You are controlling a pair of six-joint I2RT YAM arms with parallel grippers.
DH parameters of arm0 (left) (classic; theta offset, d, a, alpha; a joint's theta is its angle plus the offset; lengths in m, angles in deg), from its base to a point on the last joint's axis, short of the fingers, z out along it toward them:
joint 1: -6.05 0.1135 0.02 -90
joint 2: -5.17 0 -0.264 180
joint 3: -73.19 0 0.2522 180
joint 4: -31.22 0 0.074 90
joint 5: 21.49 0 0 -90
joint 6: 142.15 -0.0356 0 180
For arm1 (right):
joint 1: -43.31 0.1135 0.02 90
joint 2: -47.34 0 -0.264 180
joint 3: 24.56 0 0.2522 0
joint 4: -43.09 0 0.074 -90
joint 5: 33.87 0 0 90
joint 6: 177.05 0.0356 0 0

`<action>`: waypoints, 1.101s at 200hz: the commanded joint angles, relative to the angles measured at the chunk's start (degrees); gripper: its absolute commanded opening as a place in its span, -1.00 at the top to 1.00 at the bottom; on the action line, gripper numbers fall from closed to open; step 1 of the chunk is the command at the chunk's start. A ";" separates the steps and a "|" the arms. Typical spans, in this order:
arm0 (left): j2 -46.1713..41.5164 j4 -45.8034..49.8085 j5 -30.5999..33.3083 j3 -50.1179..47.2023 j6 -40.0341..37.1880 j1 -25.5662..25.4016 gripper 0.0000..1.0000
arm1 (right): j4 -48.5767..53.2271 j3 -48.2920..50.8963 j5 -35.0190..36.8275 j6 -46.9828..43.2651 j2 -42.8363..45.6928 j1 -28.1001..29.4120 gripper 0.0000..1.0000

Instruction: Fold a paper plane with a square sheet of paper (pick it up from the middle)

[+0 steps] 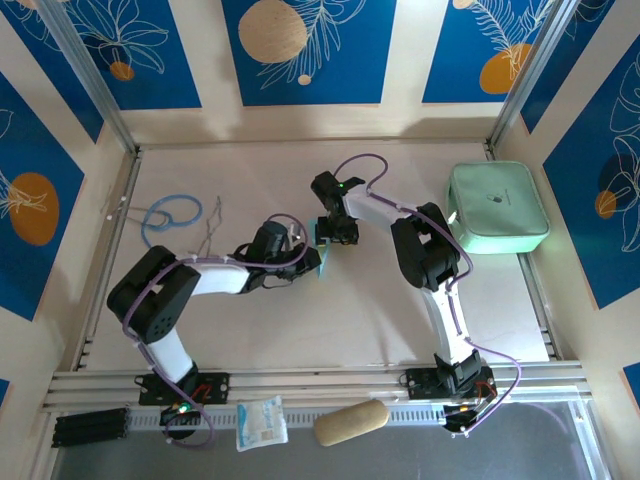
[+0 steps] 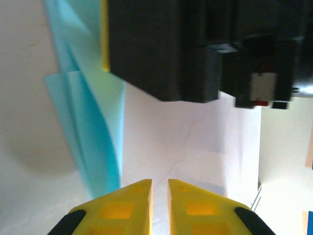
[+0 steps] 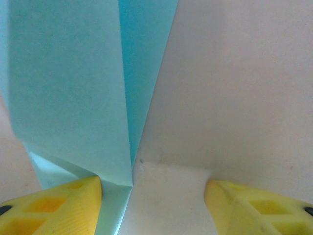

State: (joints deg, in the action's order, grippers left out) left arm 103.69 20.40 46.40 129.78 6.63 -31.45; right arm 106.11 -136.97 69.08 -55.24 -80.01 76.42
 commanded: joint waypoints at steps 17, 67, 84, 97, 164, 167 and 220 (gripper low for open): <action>4.88 -0.96 -2.85 3.82 -2.05 -0.80 0.72 | 3.17 3.10 -2.32 1.34 -6.21 -0.75 -0.25; 6.66 4.57 -0.98 5.34 -4.19 -0.79 0.73 | 3.21 3.15 -2.49 1.50 -6.45 -0.91 -0.25; 6.51 5.07 -0.03 4.92 -4.33 -0.81 0.73 | 3.30 3.15 -2.39 1.45 -6.53 -1.02 -0.25; 6.58 5.57 0.41 4.65 -4.45 -0.76 0.74 | 3.37 3.25 -2.32 1.41 -6.56 -1.02 -0.25; 6.44 5.51 2.21 3.23 -3.51 -0.54 0.78 | 3.57 3.33 -2.07 1.50 -6.84 -1.11 -0.25; 6.42 5.53 2.25 3.17 -3.46 -0.49 0.77 | 3.57 3.34 -2.03 1.51 -6.84 -1.11 -0.25; 6.00 4.03 2.79 2.10 -2.27 -0.16 0.79 | 4.10 3.16 -1.36 1.52 -7.19 -0.96 -0.25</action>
State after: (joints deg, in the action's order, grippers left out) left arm 109.72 24.73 47.82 133.23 3.48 -31.91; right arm 106.20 -136.97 67.92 -55.02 -80.07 75.87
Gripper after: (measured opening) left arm 0.110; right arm 0.624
